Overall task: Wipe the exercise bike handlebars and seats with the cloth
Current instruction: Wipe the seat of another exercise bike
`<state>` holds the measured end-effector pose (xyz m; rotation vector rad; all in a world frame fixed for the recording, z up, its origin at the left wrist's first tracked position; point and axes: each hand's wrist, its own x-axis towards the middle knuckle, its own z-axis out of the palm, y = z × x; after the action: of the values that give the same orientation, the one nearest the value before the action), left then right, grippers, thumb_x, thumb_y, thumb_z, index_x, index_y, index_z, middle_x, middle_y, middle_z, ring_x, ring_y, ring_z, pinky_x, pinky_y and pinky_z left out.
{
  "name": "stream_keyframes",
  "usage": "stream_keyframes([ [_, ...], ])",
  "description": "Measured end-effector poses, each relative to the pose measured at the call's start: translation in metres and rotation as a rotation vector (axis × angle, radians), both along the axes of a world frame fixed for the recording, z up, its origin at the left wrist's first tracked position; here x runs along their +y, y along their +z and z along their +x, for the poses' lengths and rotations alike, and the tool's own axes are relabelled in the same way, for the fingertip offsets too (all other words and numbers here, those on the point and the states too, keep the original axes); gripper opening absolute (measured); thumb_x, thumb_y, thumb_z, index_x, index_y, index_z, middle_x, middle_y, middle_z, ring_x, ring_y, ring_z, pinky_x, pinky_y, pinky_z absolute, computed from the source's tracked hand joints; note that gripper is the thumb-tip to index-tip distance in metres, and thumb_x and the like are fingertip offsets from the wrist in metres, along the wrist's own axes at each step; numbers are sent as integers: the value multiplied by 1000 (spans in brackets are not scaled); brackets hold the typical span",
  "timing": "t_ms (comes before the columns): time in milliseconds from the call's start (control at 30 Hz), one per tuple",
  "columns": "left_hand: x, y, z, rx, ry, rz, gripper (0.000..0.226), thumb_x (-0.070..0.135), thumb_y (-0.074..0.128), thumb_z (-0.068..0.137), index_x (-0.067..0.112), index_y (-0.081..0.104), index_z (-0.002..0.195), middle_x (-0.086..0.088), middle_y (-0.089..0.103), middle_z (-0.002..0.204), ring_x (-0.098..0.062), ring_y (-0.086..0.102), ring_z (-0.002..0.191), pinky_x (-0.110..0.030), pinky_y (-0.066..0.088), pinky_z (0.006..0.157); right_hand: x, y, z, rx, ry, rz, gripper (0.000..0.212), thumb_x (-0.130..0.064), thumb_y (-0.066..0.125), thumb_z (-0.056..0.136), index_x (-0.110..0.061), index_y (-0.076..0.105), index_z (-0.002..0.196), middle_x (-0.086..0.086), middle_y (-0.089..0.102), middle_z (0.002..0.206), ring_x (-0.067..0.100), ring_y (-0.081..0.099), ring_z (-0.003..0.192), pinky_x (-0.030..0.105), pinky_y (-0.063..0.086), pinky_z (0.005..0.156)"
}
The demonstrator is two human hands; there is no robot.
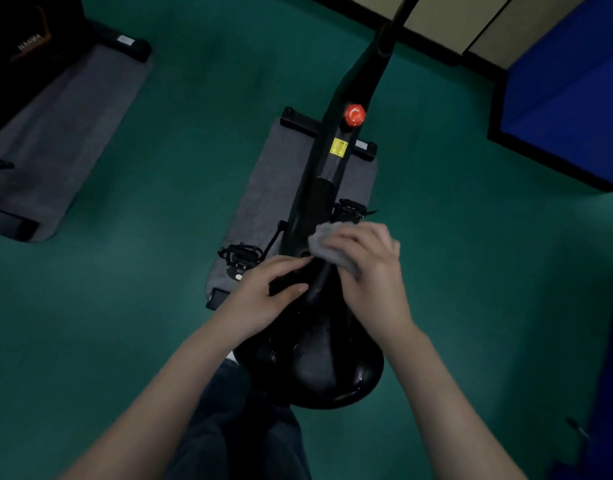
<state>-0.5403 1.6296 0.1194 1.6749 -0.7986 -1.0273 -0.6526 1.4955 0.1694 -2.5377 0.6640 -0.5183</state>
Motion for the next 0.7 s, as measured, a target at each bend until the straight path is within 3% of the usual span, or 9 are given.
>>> stream_keyframes([
  [67,1,-2,0,-1,14,9,29,13,69,85,29,63,109,24,58,106,3,57,104,-23,43,100,-1,5,4,99,166,-75,25,1,63,77,-13,73,94,-6,69,99,14,50,103,26,25,87],
  [200,3,-3,3,29,12,3,28,14,71,83,30,65,106,18,61,110,-2,59,107,-26,43,101,-28,15,28,355,364,-96,30,-7,47,82,-22,72,91,-11,68,92,15,50,96,28,23,82],
  [300,3,-1,4,67,15,2,33,15,71,82,38,64,104,20,61,111,2,58,109,-24,42,102,-52,21,52,464,309,110,22,-6,55,86,-21,71,88,-12,64,85,12,53,90,35,37,84],
  [367,2,-1,3,81,25,8,34,15,72,81,40,63,103,21,61,110,3,57,108,-24,42,103,-60,25,60,467,258,324,18,-5,60,85,-20,70,84,-18,60,75,-2,57,66,21,43,69],
  [433,2,0,3,96,36,10,34,14,72,81,38,64,103,20,61,111,3,57,109,-25,41,104,-62,22,57,415,204,438,19,-4,62,86,-22,67,81,-18,61,72,-6,56,54,8,39,57],
  [567,2,3,1,104,46,19,33,13,71,82,37,64,104,18,62,113,3,57,110,-26,41,105,-58,-1,28,31,-107,714,15,-4,59,91,-17,66,90,-8,65,85,4,59,82,19,45,79],
  [700,3,3,3,103,43,21,32,13,71,82,36,65,105,15,63,114,1,57,111,-29,41,106,-30,-14,10,-196,-339,758,17,-4,56,93,-19,64,91,-8,64,87,4,58,84,19,46,79],
])
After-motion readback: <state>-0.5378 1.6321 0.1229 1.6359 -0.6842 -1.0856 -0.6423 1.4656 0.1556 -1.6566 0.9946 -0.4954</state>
